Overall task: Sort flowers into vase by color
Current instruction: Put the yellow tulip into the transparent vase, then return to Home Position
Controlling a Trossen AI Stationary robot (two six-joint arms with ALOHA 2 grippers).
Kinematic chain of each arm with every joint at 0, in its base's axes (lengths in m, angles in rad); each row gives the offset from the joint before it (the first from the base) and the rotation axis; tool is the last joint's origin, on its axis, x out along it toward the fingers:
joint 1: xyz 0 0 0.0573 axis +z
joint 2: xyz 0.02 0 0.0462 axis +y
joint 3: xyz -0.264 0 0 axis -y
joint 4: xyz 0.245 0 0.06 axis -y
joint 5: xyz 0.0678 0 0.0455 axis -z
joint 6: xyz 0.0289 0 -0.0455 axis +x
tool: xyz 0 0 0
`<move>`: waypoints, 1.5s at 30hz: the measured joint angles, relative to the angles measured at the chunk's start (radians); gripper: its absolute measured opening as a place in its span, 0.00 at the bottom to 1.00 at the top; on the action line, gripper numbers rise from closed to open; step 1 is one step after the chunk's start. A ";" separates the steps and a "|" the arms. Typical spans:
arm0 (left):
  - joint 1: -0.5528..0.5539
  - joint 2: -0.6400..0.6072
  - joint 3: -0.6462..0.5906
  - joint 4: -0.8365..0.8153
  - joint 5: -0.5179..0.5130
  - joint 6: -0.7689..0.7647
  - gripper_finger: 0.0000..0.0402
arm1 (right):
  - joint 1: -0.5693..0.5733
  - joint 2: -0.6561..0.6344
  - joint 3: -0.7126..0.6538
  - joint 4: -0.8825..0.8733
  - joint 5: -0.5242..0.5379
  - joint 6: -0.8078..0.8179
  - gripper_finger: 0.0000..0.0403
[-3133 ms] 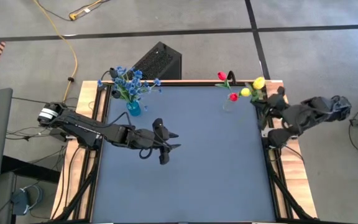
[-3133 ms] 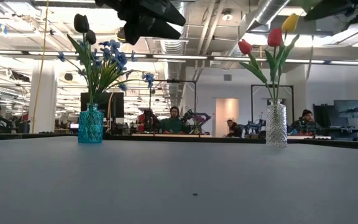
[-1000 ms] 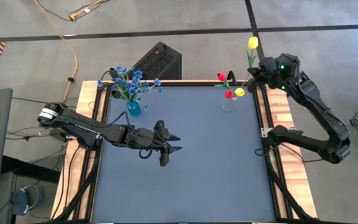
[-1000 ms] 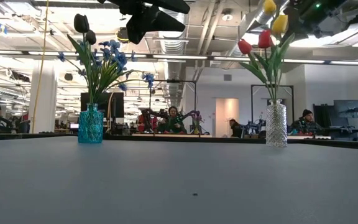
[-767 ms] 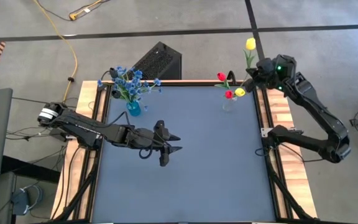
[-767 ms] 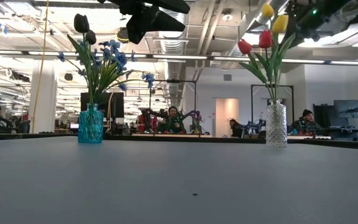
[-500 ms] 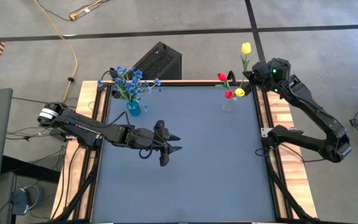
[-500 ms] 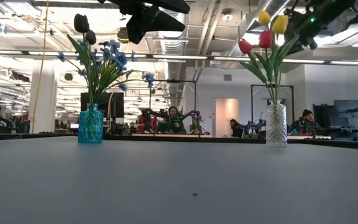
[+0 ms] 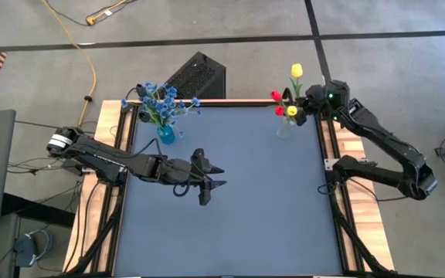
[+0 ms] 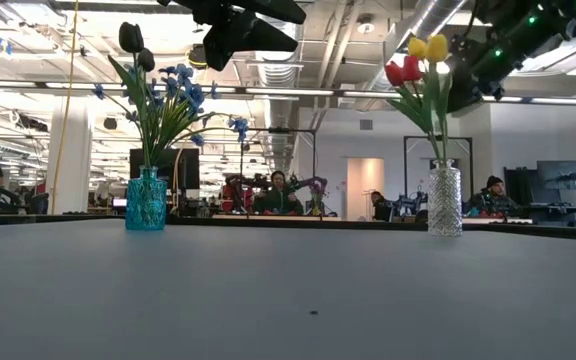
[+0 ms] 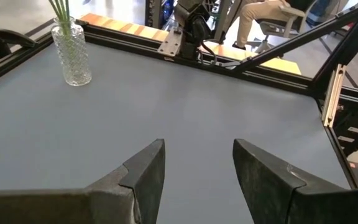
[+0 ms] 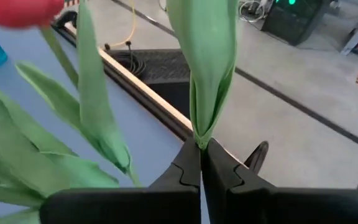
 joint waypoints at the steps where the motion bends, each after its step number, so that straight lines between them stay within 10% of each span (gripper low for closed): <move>1: 0.000 0.000 0.000 0.000 0.000 0.000 0.44 | 0.004 -0.001 -0.007 0.000 0.000 0.001 0.06; 21: 0.000 0.000 0.000 -0.001 0.000 -0.002 0.44 | 0.022 -0.001 -0.032 -0.011 0.000 -0.009 0.32; 38: 0.000 0.000 0.000 -0.010 0.001 0.042 0.44 | 0.023 -0.008 0.247 -0.609 -0.006 -0.012 0.47; 45: -0.002 -0.069 0.000 -0.083 -0.003 0.062 0.44 | 0.024 -0.087 0.251 -0.726 -0.203 -0.008 0.47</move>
